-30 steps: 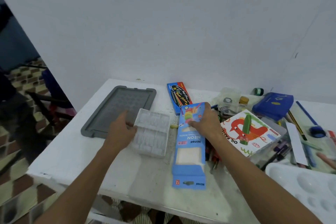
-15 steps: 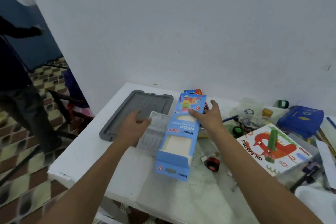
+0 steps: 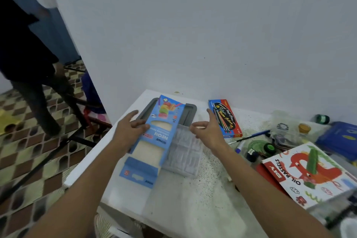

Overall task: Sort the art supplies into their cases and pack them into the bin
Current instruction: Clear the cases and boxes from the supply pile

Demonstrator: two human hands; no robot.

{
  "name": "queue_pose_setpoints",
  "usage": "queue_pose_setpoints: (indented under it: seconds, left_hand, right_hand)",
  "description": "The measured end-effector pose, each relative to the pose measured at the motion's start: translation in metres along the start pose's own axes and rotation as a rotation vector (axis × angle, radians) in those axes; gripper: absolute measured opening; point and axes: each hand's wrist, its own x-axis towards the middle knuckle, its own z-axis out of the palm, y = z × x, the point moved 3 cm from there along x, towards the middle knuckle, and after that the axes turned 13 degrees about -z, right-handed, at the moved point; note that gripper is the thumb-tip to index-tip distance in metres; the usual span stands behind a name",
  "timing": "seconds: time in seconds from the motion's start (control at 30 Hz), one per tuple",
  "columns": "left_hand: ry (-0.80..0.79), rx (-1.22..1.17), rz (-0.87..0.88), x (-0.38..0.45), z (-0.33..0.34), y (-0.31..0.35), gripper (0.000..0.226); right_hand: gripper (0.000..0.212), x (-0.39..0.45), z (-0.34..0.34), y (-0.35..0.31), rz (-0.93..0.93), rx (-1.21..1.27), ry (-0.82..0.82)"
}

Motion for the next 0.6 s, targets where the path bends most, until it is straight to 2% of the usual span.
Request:
queue_pose_setpoints:
  seconds: [0.1, 0.23, 0.37, 0.47, 0.6]
  left_hand:
    - [0.087, 0.032, -0.009, 0.018, -0.028, -0.003, 0.070]
    - [0.155, 0.126, -0.011, 0.033, -0.039, -0.013, 0.068]
    - [0.255, 0.448, 0.052, 0.035, -0.027, -0.021, 0.063]
    - [0.227, 0.645, 0.129, 0.026, -0.010, -0.023, 0.062]
    - [0.191, 0.772, 0.148, 0.015, 0.004, -0.026, 0.063]
  right_hand:
    - [0.087, 0.011, -0.023, 0.007, -0.063, -0.235, 0.044]
    - [0.089, 0.031, -0.059, 0.025, -0.047, -0.478, 0.109]
    - [0.103, 0.047, -0.077, 0.041, 0.068, -0.821, 0.047]
    - [0.112, 0.046, -0.078, 0.048, 0.176, -0.871, -0.020]
    - [0.104, 0.042, -0.078, 0.050, 0.123, -0.785, 0.051]
